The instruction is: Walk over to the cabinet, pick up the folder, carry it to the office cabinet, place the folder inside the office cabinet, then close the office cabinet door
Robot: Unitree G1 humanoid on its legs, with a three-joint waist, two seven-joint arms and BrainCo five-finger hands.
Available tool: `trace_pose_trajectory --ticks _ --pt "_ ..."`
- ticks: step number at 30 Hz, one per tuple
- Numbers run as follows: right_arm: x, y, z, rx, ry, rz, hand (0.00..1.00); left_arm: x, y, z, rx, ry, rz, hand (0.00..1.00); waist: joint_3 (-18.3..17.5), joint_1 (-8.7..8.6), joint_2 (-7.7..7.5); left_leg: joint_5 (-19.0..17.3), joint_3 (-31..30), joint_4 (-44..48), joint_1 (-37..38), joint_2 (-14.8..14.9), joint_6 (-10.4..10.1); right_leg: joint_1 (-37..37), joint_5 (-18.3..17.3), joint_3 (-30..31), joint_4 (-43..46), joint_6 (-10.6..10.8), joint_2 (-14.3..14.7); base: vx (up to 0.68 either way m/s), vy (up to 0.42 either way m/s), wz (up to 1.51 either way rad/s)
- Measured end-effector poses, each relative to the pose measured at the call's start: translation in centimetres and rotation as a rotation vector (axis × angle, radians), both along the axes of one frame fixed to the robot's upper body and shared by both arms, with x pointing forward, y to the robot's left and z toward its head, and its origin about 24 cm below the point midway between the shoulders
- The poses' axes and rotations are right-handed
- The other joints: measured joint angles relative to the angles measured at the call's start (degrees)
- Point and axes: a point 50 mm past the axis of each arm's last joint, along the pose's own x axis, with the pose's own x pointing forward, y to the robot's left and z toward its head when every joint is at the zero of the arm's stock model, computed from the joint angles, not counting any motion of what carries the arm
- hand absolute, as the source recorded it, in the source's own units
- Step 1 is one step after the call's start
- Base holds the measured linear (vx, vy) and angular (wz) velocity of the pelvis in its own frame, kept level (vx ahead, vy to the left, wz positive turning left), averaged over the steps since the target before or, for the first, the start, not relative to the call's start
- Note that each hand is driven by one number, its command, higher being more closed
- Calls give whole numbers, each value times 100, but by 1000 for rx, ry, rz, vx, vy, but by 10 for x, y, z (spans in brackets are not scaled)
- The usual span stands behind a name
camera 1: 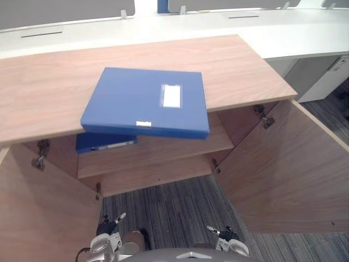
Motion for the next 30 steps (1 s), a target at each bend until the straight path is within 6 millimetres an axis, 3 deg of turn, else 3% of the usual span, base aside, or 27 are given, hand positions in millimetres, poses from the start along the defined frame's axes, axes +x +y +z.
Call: trace_pose_trajectory --ticks 2,4,5,6,7,8,9,12,13,17,20,25,30 --pt "0 0 0 -3 -2 13 0 -3 0 -1 1 15 -8 0 13 -4 5 -30 -38 -310 579 -44 46 -317 -291 -45 868 -102 -48 336 67 14" --pt "3 2 2 -8 -14 39 0 -2 -2 -1 -1 13 -18 0 4 -25 -18 -29 -157 -510 798 -43 45 -575 -435 -86 735 -222 53 243 -29 41" --pt "5 2 3 -10 -23 44 0 -1 -3 -1 0 13 -24 0 0 -93 -25 -26 -306 -554 854 -43 37 -701 -440 -5 241 -220 173 299 -108 66" --pt "5 3 3 -8 -22 43 0 -2 -2 -1 1 16 -22 0 -10 -112 -39 -26 -386 -547 848 -63 -7 -735 -326 52 -308 -276 267 272 -117 61" --pt "3 6 1 1 -15 41 0 -5 2 -1 9 19 -16 0 -57 -82 -154 -31 -475 -548 846 -172 -114 -735 347 159 -1168 -502 295 290 -157 45" --pt "1 5 1 3 -10 35 0 -4 -1 -2 1 21 -3 0 -97 -79 -141 -120 -579 -558 885 -165 -268 -652 238 110 -1258 -412 284 272 -130 35" --pt "-1 -4 1 -18 -2 27 0 -9 -10 -5 -26 38 6 0 -168 -67 136 -126 -647 -578 880 23 -349 -509 325 -14 -1457 -515 437 326 -165 24" --pt "-9 -14 0 -36 29 12 0 -17 -22 -9 -66 58 31 0 -302 -72 370 86 -689 -1054 1271 242 -640 82 456 -211 -2181 -603 723 224 -120 11" --pt "-10 -14 -1 -35 31 8 0 -17 -23 -8 -66 57 30 0 -306 -68 376 109 -694 -1093 1286 252 -659 144 470 -216 -2240 -611 743 151 -96 11" --pt "-16 -14 -3 -29 51 -5 0 -16 -22 -8 -61 55 6 0 -359 -85 329 356 -960 -1307 1401 265 -626 581 788 -334 -2988 -601 842 65 -41 12" --pt "-18 -15 -4 -28 64 -5 0 -15 -20 -8 -46 57 -26 0 -358 -68 314 380 -1013 -1336 1442 217 -598 817 1065 -332 -3443 -539 848 -19 28 3" --pt "-18 -6 -6 -5 70 1 0 -11 -9 -5 4 53 -94 0 -336 -63 93 422 -1253 -1329 1382 38 -533 1062 1464 -353 -4027 -442 765 -85 47 6" --pt "-16 -5 -6 -4 64 2 0 -4 -3 1 46 13 -139 0 -240 -89 56 391 -1417 -1364 1339 -27 -494 1144 1762 -366 -4330 -409 733 -152 21 6"
